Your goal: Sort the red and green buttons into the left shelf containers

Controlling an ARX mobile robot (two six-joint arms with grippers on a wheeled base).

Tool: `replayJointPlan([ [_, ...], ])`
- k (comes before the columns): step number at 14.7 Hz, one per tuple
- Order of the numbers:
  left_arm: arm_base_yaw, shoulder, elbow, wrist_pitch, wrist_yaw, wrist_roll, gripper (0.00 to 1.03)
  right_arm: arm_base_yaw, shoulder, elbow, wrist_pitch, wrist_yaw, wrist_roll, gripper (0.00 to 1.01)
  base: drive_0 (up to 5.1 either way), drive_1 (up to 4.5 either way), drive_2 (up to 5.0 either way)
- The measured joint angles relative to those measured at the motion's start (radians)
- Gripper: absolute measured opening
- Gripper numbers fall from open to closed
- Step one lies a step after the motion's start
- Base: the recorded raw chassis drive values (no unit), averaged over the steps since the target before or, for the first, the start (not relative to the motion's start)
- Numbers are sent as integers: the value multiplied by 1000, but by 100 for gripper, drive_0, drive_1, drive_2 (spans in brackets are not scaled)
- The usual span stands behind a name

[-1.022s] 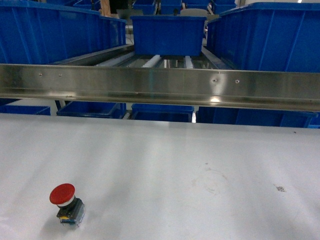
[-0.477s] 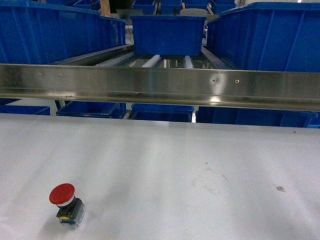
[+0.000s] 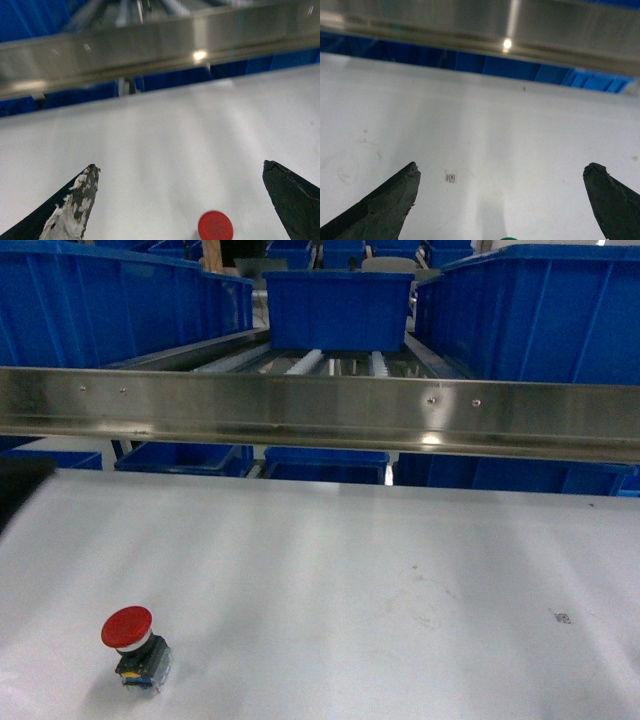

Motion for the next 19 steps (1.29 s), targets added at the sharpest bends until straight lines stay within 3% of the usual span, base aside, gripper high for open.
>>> replayJointPlan([
  [2,-68,222,184,-186,-38,-12,98,-51,220,202,-208,-55,-3,98,0,0,0],
  [5,-92,380,392,-246,-62,-61,98,-100,462,478,-409,-97,-53,98,0,0,0],
  [7,-92,375,390,-253,-64,-64,98,-112,486,499,-384,-92,-109,98,0,0,0],
  [11,-92,375,390,-253,-63,-66,98,-112,487,504,-425,-99,-117,98,0,0,0],
  [16,-93,375,390,-253,-63,-66,98,-135,582,562,-529,-79,-197,98,0,0,0],
  [19,-92,375,390,-253,-64,-66,98,-174,561,508,-570,-82,-199,98,0,0,0],
])
